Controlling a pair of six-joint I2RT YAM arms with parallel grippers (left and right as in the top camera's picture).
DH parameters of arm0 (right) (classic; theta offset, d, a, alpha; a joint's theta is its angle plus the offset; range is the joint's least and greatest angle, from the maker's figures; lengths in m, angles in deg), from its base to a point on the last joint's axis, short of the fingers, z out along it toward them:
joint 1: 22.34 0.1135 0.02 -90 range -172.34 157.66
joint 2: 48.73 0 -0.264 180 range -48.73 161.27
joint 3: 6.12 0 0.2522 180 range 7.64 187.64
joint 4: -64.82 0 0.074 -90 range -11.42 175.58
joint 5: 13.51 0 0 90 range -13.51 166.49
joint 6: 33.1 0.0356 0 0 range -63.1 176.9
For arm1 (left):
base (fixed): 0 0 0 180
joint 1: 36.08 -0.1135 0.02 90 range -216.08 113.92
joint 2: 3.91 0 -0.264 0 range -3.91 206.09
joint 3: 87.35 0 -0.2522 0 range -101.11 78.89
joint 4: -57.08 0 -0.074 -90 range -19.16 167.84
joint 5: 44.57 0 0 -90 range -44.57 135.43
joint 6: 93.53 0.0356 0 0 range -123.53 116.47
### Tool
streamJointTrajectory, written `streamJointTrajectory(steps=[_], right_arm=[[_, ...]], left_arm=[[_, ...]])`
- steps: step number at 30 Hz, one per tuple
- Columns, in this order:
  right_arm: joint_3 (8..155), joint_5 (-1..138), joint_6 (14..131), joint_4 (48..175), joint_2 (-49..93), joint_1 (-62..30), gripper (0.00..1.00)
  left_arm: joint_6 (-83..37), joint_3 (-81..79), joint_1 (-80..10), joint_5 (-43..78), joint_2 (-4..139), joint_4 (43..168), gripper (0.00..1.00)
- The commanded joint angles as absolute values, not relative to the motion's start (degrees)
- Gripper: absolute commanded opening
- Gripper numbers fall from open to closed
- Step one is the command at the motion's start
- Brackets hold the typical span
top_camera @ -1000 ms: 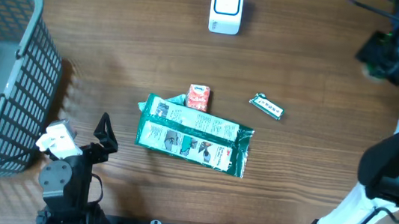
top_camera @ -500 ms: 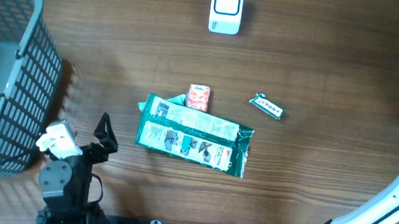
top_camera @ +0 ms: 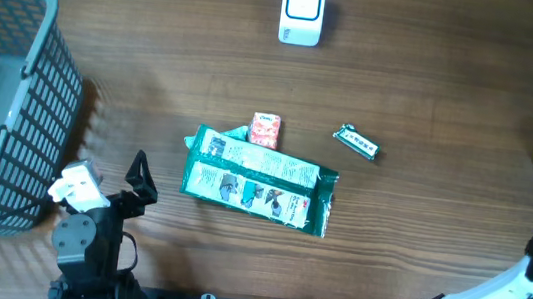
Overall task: Scan the item barcode
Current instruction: 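Reach the right gripper to the small green box and grasp it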
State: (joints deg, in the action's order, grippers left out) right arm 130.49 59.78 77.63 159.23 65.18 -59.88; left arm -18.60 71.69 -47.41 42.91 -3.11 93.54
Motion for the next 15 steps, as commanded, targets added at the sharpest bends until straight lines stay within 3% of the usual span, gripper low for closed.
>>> streamJointTrajectory(steps=[1, 10, 15], right_arm=[[131.62, 58.36, 77.83, 161.56, 62.45, -57.63, 1.00], [131.62, 58.30, 77.94, 166.96, 60.63, -51.29, 1.00], [131.62, 58.34, 78.03, 169.04, 54.84, -41.67, 1.00]], left_arm=[[-17.44, 72.12, -47.56, 42.25, -3.42, 93.30, 1.00], [-17.44, 72.12, -47.56, 42.25, -3.42, 93.32, 1.00], [-17.44, 72.12, -47.56, 42.25, -3.42, 93.32, 1.00]])
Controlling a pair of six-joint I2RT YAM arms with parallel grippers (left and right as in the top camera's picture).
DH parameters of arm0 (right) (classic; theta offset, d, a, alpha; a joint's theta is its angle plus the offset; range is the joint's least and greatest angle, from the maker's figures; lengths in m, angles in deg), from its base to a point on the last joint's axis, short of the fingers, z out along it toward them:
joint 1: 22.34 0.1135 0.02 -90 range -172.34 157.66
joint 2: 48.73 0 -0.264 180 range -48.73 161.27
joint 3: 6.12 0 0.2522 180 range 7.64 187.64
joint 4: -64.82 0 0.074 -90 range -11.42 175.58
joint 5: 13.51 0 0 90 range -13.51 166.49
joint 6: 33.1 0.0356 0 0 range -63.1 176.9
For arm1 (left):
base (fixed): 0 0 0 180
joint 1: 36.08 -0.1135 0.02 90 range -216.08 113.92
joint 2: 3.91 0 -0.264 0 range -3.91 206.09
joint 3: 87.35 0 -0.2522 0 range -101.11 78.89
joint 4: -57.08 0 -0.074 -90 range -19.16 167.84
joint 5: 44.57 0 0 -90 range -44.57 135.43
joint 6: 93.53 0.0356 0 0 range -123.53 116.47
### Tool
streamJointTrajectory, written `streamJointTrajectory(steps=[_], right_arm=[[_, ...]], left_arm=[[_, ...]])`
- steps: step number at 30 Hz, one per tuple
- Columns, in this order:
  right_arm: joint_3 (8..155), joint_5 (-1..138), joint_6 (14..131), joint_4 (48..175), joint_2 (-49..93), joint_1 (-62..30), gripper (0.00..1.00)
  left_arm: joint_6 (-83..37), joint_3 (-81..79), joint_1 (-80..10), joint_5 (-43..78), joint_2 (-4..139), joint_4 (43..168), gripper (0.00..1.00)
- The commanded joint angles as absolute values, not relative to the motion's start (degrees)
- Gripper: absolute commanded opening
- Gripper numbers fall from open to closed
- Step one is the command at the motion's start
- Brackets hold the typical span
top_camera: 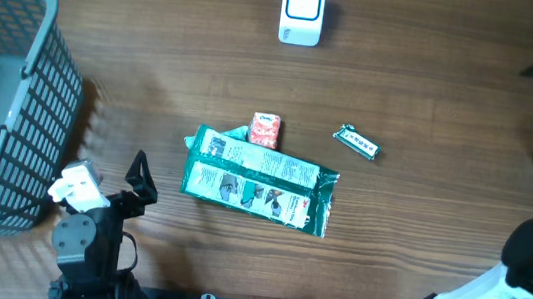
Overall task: Scan the item barcode
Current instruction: 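Reach the right gripper to the small green box and grasp it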
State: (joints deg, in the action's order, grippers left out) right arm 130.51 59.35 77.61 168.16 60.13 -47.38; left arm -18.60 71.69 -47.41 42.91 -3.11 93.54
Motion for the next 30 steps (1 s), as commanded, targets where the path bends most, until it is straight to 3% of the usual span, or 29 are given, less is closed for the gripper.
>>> streamJointTrajectory(steps=[1, 7, 13, 20, 30], right_arm=[[131.62, 58.32, 78.11, 169.35, 53.97, -39.01, 1.00], [130.18, 59.43, 78.14, 168.51, 53.09, -19.40, 1.00], [129.70, 76.00, 81.35, 168.82, 53.18, -6.31, 0.98], [113.52, 76.90, 80.54, 157.41, 53.23, -4.41, 1.00], [88.43, 76.53, 49.57, 132.76, 53.33, -4.41, 1.00]], left_arm=[[-17.44, 72.12, -47.56, 42.23, -3.42, 93.32, 1.00], [-17.44, 72.12, -47.56, 42.23, -3.42, 93.32, 1.00], [-17.44, 72.12, -47.56, 42.23, -3.42, 93.32, 1.00], [-17.44, 72.12, -47.56, 42.25, -3.42, 93.32, 1.00], [-17.42, 72.12, -47.56, 42.23, -3.42, 93.32, 1.00]])
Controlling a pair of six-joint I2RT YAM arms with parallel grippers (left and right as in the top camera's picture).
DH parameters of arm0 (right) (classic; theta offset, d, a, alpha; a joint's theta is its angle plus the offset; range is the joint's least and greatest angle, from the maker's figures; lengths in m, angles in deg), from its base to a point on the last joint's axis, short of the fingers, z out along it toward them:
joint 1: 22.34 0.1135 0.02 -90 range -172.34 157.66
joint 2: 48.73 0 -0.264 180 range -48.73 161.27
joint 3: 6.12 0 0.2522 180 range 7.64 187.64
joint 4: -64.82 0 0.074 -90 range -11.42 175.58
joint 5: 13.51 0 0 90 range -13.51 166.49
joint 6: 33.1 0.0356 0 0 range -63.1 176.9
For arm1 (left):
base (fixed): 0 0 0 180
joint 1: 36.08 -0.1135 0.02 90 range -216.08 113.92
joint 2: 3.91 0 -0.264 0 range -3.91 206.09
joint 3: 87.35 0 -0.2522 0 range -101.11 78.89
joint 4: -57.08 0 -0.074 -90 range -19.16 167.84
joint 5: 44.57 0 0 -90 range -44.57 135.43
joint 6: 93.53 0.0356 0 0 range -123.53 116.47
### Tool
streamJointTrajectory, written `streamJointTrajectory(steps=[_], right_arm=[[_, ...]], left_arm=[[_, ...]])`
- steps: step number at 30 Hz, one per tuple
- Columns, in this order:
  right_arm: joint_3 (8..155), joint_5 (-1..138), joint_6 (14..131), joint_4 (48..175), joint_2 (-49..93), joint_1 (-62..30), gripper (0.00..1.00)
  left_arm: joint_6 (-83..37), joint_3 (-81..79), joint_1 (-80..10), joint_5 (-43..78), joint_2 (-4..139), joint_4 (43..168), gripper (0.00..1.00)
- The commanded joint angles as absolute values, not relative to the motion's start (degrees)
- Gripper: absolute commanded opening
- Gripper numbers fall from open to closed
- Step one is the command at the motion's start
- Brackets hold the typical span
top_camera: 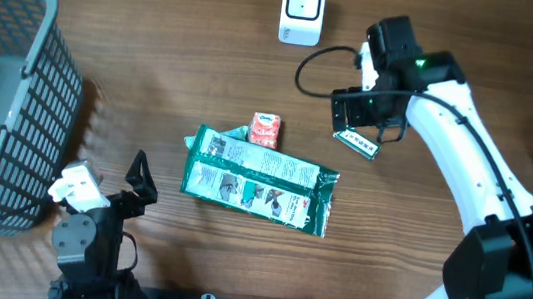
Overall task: Scan the item barcode
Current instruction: 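Reach the right gripper to the small green box and grasp it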
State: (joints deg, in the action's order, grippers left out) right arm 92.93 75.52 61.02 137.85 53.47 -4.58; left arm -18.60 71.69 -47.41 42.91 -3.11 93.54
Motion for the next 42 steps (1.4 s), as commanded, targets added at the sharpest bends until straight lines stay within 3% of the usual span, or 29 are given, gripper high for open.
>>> streamJointTrajectory(steps=[1, 7, 17, 29, 36, 38, 39, 42], right_arm=[[86.62, 76.50, 47.78, 130.31, 53.33, -4.41, 1.00], [78.31, 76.70, 41.31, 117.02, 53.82, -4.39, 1.00], [78.23, 76.85, 40.39, 118.79, 59.74, -4.41, 0.94], [78.23, 76.46, 40.67, 118.83, 65.92, -4.41, 0.61], [78.25, 76.46, 43.38, 113.63, 65.92, -4.41, 0.55], [78.25, 76.46, 43.43, 113.43, 65.92, -4.41, 0.64], [78.25, 76.46, 43.43, 113.46, 65.92, -4.41, 0.64], [78.14, 76.46, 43.67, 113.46, 66.06, -4.41, 0.53]], left_arm=[[-17.42, 72.12, -47.56, 42.23, -3.42, 93.32, 1.00], [-17.44, 72.12, -47.56, 42.23, -3.42, 93.32, 1.00], [-17.42, 72.12, -47.56, 42.25, -3.42, 93.30, 1.00], [-17.42, 72.12, -47.56, 42.25, -3.42, 93.32, 1.00], [-17.44, 72.12, -47.56, 42.25, -3.42, 93.32, 1.00], [-17.44, 72.12, -47.56, 42.25, -3.42, 93.32, 1.00], [-17.44, 72.12, -47.56, 42.23, -3.42, 93.32, 1.00], [-17.42, 72.12, -47.56, 42.25, -3.42, 93.32, 1.00]])
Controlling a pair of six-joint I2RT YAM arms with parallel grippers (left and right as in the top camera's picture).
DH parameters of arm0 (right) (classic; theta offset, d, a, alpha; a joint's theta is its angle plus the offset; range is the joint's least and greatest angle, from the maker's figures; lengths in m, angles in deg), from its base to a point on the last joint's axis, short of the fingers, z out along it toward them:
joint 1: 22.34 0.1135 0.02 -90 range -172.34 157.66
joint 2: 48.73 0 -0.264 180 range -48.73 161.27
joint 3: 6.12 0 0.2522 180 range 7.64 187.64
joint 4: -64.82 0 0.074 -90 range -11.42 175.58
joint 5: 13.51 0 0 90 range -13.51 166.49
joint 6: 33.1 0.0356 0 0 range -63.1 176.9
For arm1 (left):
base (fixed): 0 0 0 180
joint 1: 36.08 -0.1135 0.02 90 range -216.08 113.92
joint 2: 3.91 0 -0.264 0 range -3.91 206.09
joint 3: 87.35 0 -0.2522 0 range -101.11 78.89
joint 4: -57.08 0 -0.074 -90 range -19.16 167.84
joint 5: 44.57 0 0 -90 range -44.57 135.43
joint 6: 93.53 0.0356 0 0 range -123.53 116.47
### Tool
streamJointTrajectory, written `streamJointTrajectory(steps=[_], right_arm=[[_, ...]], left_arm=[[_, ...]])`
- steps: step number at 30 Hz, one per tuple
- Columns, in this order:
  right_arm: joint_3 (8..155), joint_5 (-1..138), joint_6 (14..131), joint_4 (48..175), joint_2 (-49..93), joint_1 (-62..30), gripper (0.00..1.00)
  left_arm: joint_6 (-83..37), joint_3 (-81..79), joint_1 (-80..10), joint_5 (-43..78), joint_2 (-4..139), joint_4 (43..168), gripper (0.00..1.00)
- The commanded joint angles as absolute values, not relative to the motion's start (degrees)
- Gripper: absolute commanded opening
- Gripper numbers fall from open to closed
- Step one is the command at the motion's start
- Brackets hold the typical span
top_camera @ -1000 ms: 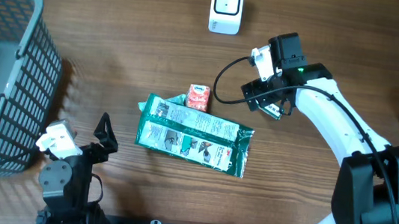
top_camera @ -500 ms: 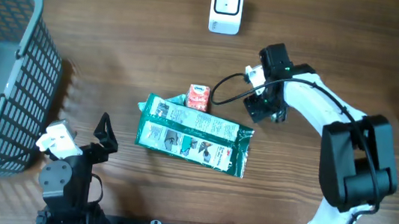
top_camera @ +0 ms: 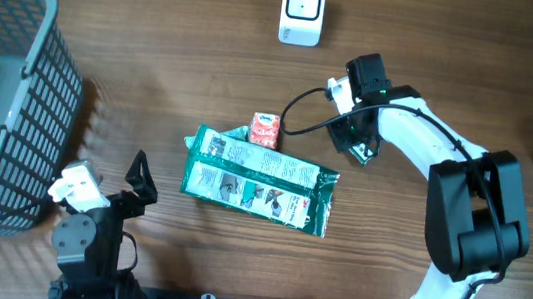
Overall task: Scan the item barcode
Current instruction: 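Reach the right gripper to the small green box and grasp it, then hold the small green box up to the scanner face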
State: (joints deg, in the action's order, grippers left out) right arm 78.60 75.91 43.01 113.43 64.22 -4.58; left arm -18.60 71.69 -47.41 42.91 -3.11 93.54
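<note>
The white barcode scanner [top_camera: 302,11] stands at the table's far edge. A small green packet [top_camera: 366,153] lies right of centre, mostly covered by my right gripper [top_camera: 354,137], which reaches down onto it; whether the fingers have closed on it is hidden. A large green printed pouch [top_camera: 258,181] lies flat in the middle, with a small red box [top_camera: 266,129] touching its far edge. My left gripper [top_camera: 141,179] rests near the front left, fingers spread, holding nothing.
A grey mesh basket [top_camera: 12,90] fills the left side. A green-capped bottle stands at the right edge. The scanner's cable runs off the far edge. The right arm arches over the table's right half.
My right gripper has moved from just above and left of the small green packet down onto it, covering most of it. The arm has folded closer in. The left arm has not moved.
The right arm was at the front right corner, its gripper out of view. It then appeared at the far right edge by the bottle, then reached over beside the small green packet, and now sits on that packet. The items have stayed put.
</note>
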Motion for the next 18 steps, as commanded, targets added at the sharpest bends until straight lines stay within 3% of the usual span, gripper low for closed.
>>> streamJointTrajectory(steps=[1, 5, 10, 18], right_arm=[[77.94, 76.46, 43.62, 113.17, 66.19, -4.56, 0.48], [77.74, 76.46, 45.81, 114.13, 66.19, -4.69, 0.37], [81.44, 76.46, 46.53, 116.34, 66.12, -4.67, 0.36], [106.42, 77.18, 44.37, 128.93, 66.12, -4.28, 0.37]], left_arm=[[-17.44, 72.12, -47.56, 42.25, -3.42, 93.32, 1.00], [-17.44, 72.12, -47.56, 42.23, -3.42, 93.32, 1.00], [-17.44, 72.12, -47.56, 42.25, -3.42, 93.32, 1.00], [-17.44, 72.12, -47.56, 42.23, -3.42, 93.32, 1.00]])
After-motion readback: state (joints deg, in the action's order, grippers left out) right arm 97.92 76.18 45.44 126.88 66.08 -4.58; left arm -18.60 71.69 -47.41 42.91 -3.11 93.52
